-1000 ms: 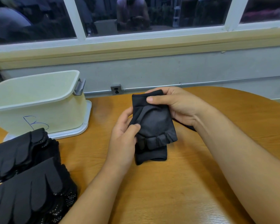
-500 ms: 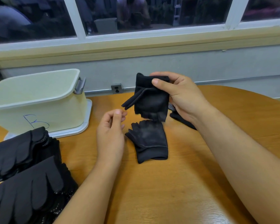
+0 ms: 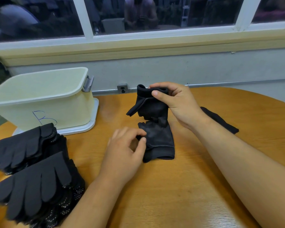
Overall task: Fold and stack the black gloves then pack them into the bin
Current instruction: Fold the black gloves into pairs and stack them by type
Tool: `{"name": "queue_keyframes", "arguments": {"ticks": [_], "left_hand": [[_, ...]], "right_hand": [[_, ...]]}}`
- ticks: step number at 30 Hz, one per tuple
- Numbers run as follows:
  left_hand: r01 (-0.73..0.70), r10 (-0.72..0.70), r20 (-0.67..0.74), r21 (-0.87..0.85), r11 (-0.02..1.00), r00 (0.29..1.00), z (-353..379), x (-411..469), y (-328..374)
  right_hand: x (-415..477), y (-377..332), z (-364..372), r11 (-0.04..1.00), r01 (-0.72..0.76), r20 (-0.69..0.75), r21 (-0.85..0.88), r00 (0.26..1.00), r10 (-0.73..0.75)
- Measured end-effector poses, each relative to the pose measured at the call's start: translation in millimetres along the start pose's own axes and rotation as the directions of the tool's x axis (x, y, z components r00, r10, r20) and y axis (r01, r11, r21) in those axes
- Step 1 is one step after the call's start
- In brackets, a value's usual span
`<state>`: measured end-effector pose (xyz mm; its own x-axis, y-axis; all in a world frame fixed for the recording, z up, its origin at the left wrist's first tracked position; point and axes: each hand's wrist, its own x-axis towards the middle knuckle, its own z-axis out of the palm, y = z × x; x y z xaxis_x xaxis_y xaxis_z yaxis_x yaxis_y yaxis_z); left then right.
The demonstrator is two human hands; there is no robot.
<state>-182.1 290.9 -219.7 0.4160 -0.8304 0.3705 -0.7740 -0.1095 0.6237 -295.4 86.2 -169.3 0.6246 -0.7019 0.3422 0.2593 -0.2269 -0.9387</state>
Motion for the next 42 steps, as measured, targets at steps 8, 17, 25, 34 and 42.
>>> {"name": "queue_keyframes", "arguments": {"ticks": [8,17,25,34,42], "left_hand": [[0.039,-0.052,0.121,0.105,0.994,0.991,2.6,0.7,-5.7],[0.229,-0.23,0.068,0.031,0.973,0.971,6.0,0.3,-6.5],[0.347,-0.347,0.028,-0.115,0.931,0.938,9.6,0.7,-9.8],[0.333,-0.329,0.056,-0.095,0.938,0.943,3.4,2.4,-8.3],[0.356,-0.357,0.007,-0.095,0.93,0.934,-0.6,-0.6,-6.9]], "right_hand": [[-4.5,-9.8,-1.2,0.975,0.072,0.212,-0.209,0.977,-0.027],[-58.6,-3.3,-15.2,0.958,0.015,0.268,-0.286,0.961,0.065],[-90.5,5.5,-16.7,0.883,0.002,0.423,-0.47,0.878,0.223],[-90.8,1.2,-11.2,0.897,-0.033,0.385,-0.441,0.896,0.222],[-91.3,3.2,-8.9,0.811,0.028,0.45,-0.584,0.843,0.295]]}}
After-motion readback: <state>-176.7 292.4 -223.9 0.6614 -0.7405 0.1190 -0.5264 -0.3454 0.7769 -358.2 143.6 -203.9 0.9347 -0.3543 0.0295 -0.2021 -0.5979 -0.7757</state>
